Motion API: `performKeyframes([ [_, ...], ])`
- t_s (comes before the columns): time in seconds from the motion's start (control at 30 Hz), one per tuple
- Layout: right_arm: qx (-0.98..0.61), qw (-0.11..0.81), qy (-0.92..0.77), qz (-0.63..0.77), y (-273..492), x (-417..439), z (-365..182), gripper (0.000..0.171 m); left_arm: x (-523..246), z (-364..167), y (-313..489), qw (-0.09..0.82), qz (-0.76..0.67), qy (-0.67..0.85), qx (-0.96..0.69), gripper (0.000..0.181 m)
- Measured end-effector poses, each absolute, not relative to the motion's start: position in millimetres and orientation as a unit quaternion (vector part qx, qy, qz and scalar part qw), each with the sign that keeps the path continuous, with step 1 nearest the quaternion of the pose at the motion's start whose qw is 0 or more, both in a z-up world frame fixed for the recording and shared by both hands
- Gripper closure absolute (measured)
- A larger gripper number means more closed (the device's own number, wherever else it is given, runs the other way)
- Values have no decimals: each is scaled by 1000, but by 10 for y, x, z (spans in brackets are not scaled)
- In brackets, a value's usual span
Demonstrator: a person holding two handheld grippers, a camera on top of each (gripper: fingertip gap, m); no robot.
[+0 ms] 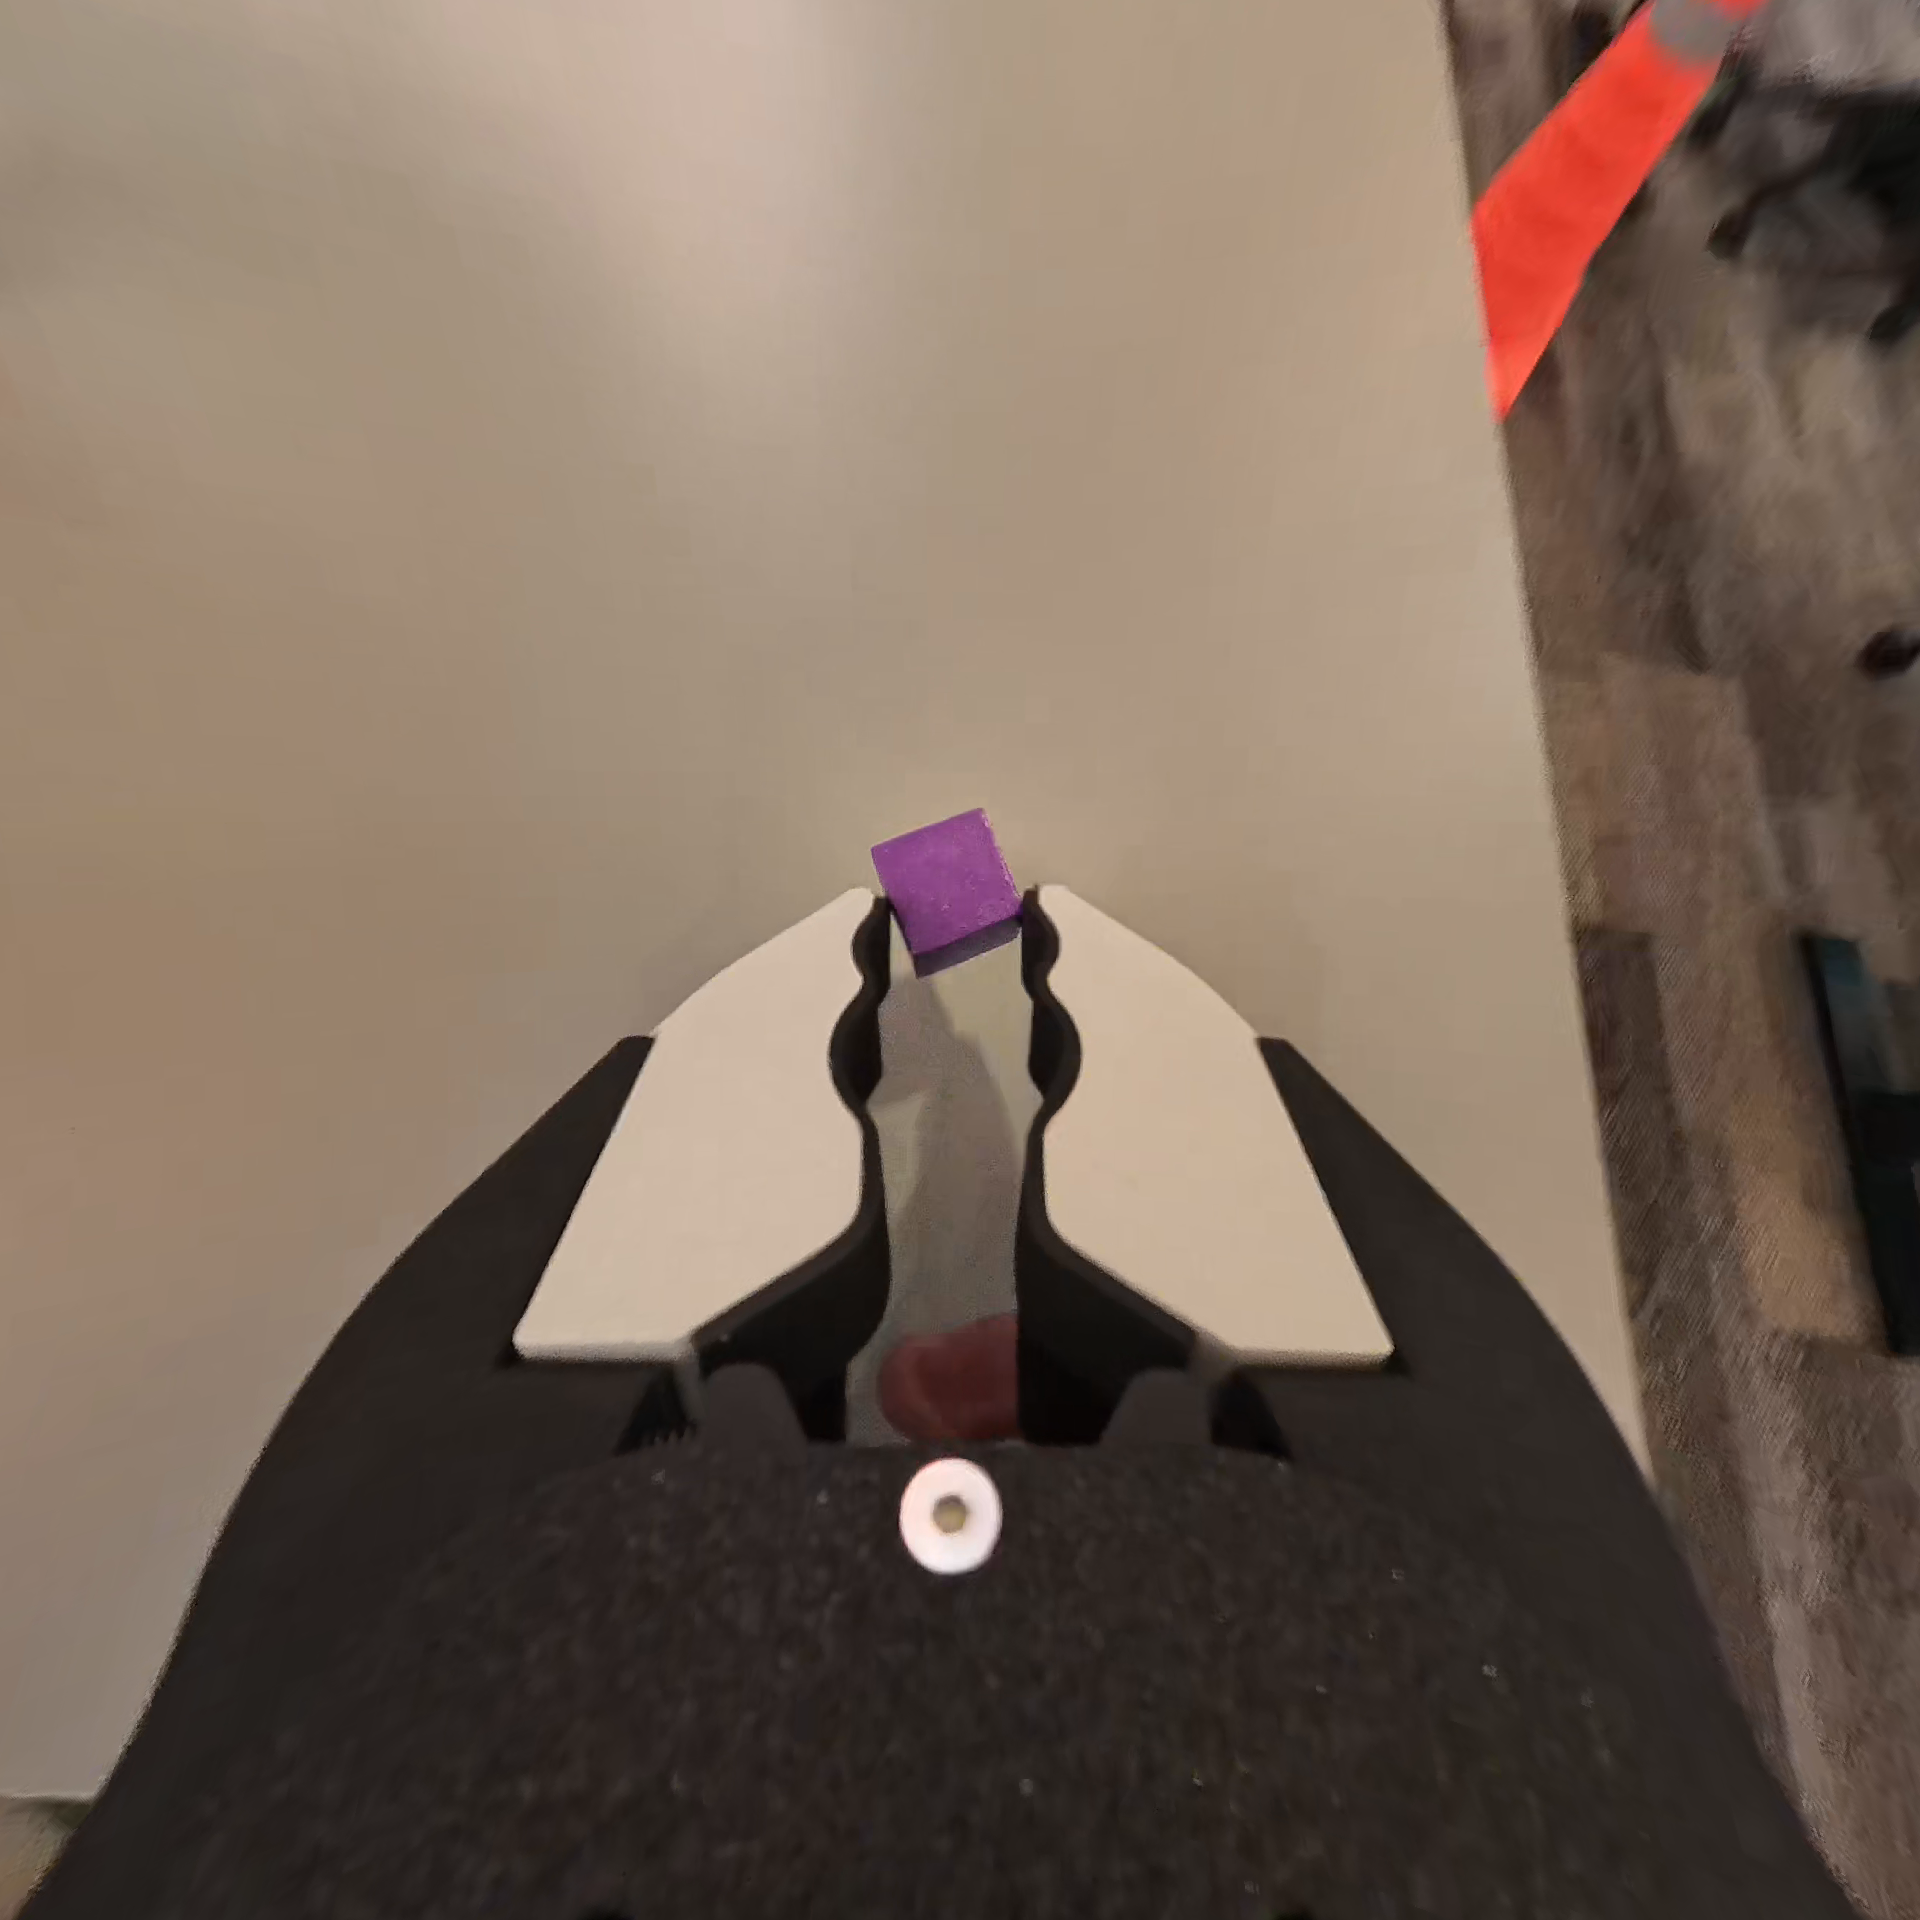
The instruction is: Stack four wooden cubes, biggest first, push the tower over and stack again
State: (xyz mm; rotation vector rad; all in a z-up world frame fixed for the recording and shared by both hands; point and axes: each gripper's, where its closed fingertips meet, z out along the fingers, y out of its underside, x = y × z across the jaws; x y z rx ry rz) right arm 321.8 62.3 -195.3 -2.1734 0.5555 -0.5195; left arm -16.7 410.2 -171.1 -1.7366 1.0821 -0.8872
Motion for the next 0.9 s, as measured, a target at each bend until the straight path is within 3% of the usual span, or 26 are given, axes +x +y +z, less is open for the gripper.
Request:
performKeyframes([
  [0.17,-782,532,114,-303,781,2860,-1247,147,-163,-1710,4088,440,-358,437,-698,99],
  [0.33,-733,590,87,-329,868,2452,-983,147,-173,-1701,4073,441,-358,438,-697,100],
  [0.57,-750,597,66,-276,1242,2154,-1073,148,-195,-1676,4078,442,-361,436,-696,100],
  [0.9,-868,484,-50,-94,2963,1986,-941,147,-198,-1712,4051,442,-353,444,-695,100],
])
